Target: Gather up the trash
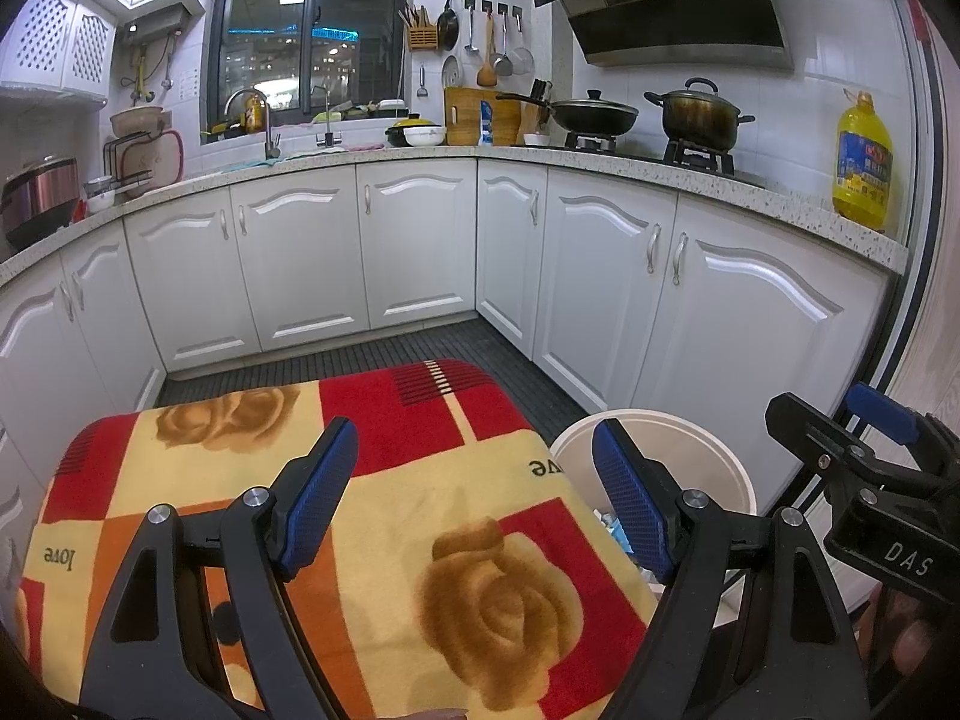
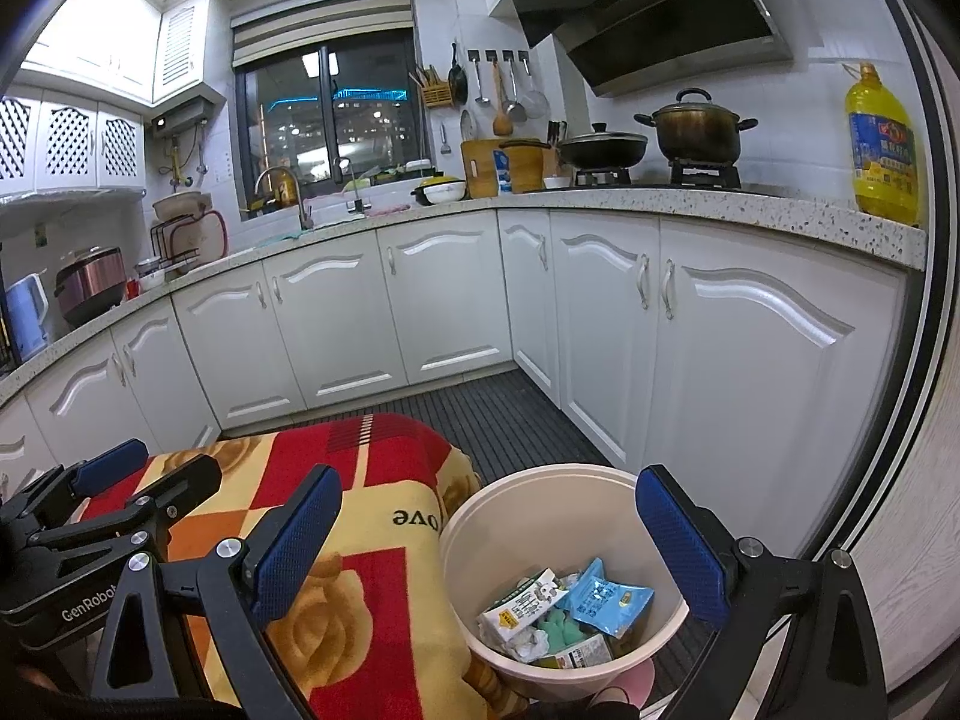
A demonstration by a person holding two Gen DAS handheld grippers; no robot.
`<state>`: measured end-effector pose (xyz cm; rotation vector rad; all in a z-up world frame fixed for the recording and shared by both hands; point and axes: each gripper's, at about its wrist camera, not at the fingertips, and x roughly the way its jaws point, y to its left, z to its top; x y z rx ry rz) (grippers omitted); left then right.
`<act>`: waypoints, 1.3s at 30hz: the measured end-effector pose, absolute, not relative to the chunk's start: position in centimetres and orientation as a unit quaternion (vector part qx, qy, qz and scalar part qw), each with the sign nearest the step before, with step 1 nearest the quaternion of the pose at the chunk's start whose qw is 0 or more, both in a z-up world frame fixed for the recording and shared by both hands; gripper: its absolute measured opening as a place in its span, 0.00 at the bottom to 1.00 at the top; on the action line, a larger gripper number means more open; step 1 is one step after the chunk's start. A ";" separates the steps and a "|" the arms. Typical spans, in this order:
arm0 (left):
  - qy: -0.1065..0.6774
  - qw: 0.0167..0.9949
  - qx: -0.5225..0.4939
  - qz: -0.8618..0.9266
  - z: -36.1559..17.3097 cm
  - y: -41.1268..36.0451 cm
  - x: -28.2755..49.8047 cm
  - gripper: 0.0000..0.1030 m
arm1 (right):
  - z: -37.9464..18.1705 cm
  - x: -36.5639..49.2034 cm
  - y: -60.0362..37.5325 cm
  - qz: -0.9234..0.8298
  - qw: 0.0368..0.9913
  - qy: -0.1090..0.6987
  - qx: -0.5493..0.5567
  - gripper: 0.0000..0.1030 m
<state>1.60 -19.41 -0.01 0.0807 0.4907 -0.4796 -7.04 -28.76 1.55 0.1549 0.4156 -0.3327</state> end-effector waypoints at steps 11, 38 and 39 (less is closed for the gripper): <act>0.242 0.940 0.043 -0.236 -0.1 -18.8 1.6 0.78 | 1.6 -7.0 -28.8 -0.164 0.961 0.207 0.078 0.95; 0.240 0.937 0.057 -0.248 -0.7 -17.9 1.9 0.78 | 1.5 -6.7 -28.9 -0.163 0.960 0.212 0.079 0.95; 0.240 0.937 0.057 -0.249 -0.8 -17.9 2.0 0.78 | 1.5 -6.7 -28.9 -0.163 0.960 0.213 0.079 0.95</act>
